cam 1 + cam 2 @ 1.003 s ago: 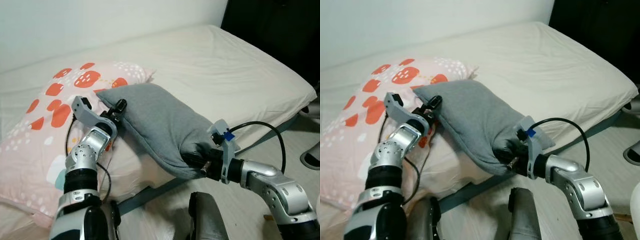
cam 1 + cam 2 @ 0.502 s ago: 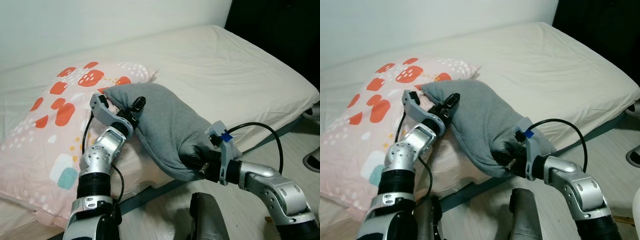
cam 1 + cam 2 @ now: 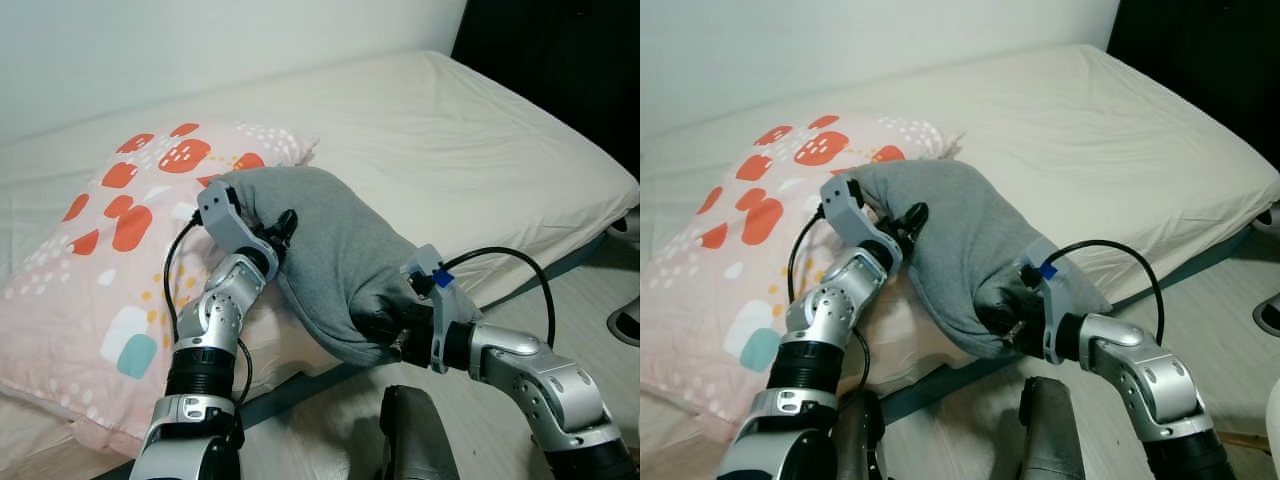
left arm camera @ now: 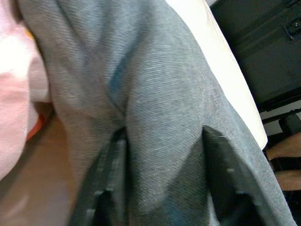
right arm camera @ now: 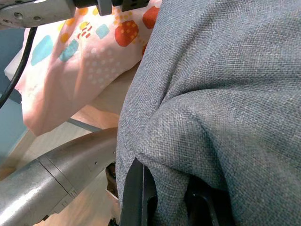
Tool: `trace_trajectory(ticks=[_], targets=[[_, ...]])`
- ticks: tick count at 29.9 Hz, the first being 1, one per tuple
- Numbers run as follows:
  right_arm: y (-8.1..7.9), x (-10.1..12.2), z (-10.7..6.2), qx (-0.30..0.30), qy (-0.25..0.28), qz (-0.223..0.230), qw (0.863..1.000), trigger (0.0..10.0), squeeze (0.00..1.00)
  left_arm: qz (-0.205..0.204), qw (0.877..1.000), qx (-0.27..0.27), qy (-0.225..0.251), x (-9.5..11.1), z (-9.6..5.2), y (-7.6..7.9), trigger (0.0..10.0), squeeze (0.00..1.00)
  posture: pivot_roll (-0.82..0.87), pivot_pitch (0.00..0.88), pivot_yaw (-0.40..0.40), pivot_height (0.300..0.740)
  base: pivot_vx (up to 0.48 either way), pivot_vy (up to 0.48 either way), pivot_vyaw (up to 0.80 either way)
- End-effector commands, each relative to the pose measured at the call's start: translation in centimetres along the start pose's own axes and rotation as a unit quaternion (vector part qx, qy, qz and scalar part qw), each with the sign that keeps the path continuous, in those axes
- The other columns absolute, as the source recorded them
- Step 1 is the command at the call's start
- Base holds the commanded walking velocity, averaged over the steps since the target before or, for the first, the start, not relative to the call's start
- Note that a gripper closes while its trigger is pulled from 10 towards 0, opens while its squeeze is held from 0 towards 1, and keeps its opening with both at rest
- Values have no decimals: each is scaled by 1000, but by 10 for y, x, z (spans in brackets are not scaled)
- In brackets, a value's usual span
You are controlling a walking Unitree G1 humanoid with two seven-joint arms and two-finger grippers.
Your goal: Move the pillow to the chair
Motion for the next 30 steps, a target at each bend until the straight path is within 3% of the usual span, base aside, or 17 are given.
trace_trajectory(ticks=[1, 4, 14, 18, 20, 21, 22, 23, 24, 26, 28, 30], targets=[[-12, 8, 8, 32, 13, -22, 999, 0, 0, -7, 1000, -4, -20, -9, -1, 0, 0, 0, 22, 148, 12, 559, 0, 0, 0], [-11, 9, 8, 30, 15, -22, 999, 0, 0, -4, 1000, 9, -18, -8, -4, -9, 0, 0, 21, 145, 12, 559, 0, 0, 0], [-8, 17, 9, 15, 30, -37, 999, 0, 0, 5, 1000, -9, -2, -3, -9, -6, 0, 0, 20, 134, 10, 559, 0, 0, 0], [-3, 45, 9, -28, 105, -84, 991, 0, 0, 3, 997, -69, 37, 12, -18, 4, 0, 0, 16, 129, 12, 559, 0, 0, 0], [-3, 45, 9, -28, 105, -84, 991, 0, 0, 3, 997, -69, 37, 12, -18, 4, 0, 0, 16, 129, 12, 559, 0, 0, 0], [0, 67, 10, -93, 142, -156, 973, 0, 0, 1, 989, -115, 87, 32, -29, 11, 0, 0, 12, 123, 8, 559, 0, 0, 0], [0, 67, 10, -93, 142, -156, 973, 0, 0, 1, 989, -115, 87, 32, -29, 11, 0, 0, 12, 123, 8, 559, 0, 0, 0], [2, 74, 12, -125, 150, -189, 962, 0, 0, 4, 986, -129, 106, 40, -34, 13, 0, 0, 12, 122, 8, 559, 0, 0, 0], [2, 74, 12, -125, 150, -189, 962, 0, 0, 4, 986, -129, 106, 40, -34, 13, 0, 0, 12, 122, 8, 559, 0, 0, 0], [8, 91, 12, -201, 183, -229, 935, 0, 0, 16, 980, -142, 137, 52, -43, 18, 0, 0, 19, 121, -3, 559, 0, 0, 0], [7, 110, 9, -234, 232, -234, 915, 0, 0, 28, 975, -156, 155, 60, -51, 23, 0, 0, 20, 122, -6, 559, 0, 0, 0], [4, 118, 8, -237, 250, -236, 909, 0, 0, 33, 973, -163, 161, 63, -55, 25, 0, 0, 20, 122, -6, 559, 0, 0, 0]])
Point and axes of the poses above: a point about 5 cm out from each wrist's last joint towards the gripper, its own z axis pointing out of the wrist towards the gripper, its own x axis along the axis of the wrist's last joint, y = z × x, the point moved 1 cm from there along z, pointing out of the wrist towards the gripper, and after that the axes turned 3 degrees about z, right-handed, at the moved point
